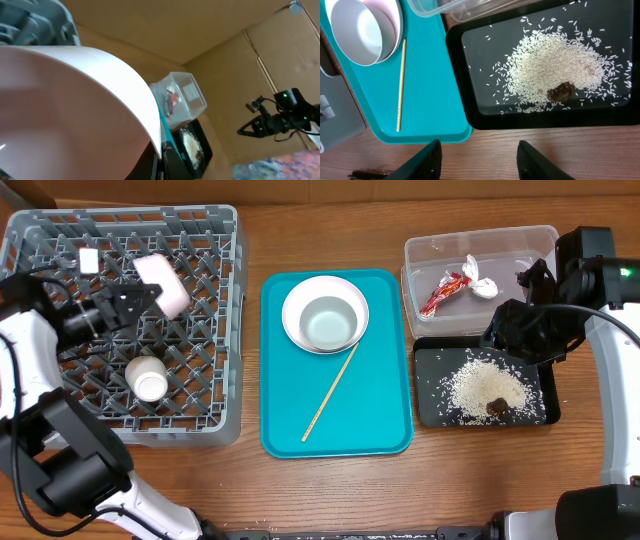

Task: Sort waste into correct bins and load items into the dishwasher
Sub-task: 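Carry the pink bowl into the dish rack and release it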

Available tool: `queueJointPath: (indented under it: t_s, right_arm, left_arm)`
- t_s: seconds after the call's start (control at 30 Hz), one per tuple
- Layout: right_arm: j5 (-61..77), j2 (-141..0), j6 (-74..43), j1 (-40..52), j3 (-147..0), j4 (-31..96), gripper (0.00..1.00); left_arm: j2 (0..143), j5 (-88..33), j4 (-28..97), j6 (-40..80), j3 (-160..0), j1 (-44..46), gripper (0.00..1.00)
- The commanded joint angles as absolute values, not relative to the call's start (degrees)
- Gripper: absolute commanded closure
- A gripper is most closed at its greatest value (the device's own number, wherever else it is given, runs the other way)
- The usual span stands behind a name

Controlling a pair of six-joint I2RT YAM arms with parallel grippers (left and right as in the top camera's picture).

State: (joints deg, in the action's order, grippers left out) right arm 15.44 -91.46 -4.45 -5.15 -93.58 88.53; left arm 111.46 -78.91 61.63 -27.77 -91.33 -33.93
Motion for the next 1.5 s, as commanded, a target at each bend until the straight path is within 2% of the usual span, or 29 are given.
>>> queueJointPath:
  t_s: [0.0, 0.57, 1.0, 1.23, 1.47]
  right_arm:
    - [15.07, -90.87, -4.25, -4.99, -93.80, 88.44, 0.50]
    - [15.29, -90.87, -4.47, -4.99, -93.80, 88.64, 0.50]
    - [15.68, -90.87, -4.47, -4.99, -93.80, 88.66, 0.50]
    - [15.68, -90.87, -4.45, -4.99, -93.80, 88.64, 0.50]
    - [15.66, -90.87, -4.45, -4.99, -93.80, 88.64, 0.50]
  left_arm:
    - [112.14, -80.93, 60.34, -29.61, -91.66, -34.20, 0.96]
    - [112.25, -77.12, 52.40, -29.17, -90.19, -33.21, 0.96]
    - [118.72, -76.07, 55.33, -29.21, -87.26, -33.23, 0.96]
    - [119.87, -76.47, 58.48, -29.17, -87.26, -36.71, 0.96]
    - [119.87, -72.79, 65.39, -29.17, -87.26, -42.92, 0.78]
